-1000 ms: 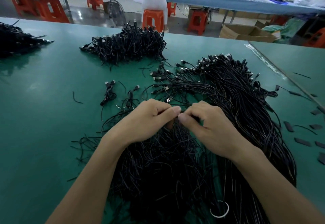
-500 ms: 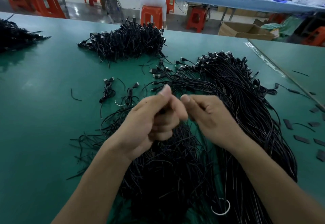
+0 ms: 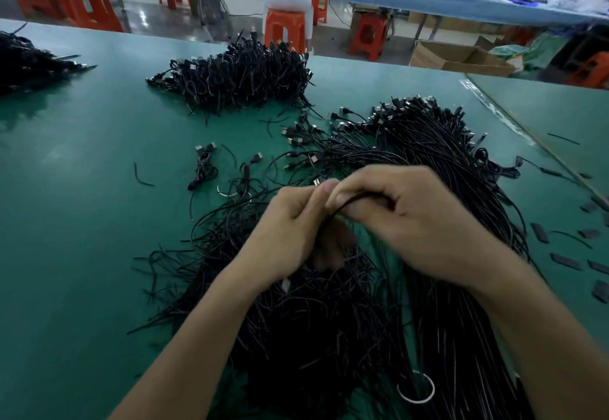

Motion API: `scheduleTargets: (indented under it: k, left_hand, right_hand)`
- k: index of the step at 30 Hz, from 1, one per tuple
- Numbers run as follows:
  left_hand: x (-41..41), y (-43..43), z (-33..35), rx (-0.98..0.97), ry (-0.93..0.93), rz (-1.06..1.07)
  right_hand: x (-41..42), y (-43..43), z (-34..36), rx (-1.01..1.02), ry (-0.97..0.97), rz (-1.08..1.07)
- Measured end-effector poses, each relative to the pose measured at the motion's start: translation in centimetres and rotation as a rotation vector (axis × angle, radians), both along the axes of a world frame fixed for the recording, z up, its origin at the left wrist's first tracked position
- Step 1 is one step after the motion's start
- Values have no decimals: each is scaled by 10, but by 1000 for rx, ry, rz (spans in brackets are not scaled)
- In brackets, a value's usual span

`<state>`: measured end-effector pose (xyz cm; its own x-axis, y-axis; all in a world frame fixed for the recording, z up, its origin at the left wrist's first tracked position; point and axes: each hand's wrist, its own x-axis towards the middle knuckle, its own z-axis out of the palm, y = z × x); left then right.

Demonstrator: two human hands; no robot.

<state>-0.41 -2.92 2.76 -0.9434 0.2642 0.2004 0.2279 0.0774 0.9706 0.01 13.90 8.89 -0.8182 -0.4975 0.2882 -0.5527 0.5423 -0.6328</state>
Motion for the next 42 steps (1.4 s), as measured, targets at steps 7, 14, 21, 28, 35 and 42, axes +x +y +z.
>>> scheduleTargets:
  k: [7,14,21,28,35,42]
  left_hand:
    - [13,-5,12,175,-218,-393]
    - [5,-11,15,667,-316,-407]
    - [-2,1,6,890,-244,-202]
    - [-2,-4,1,5,27,179]
    - [9,-9,14,44,-283,-233]
    - [2,-15,17,682,-454,-438]
  right_hand:
    - [-12,15,12,-230,-154,-11]
    - [-8,5,-10,-210,-220,-36]
    - [5,-10,-23,291,-205,-116]
    - [19,-4,-1,227,-65,0]
    - [1,6,5,-122,52,-64]
    - [-8,9,-19,-5,-58,-186]
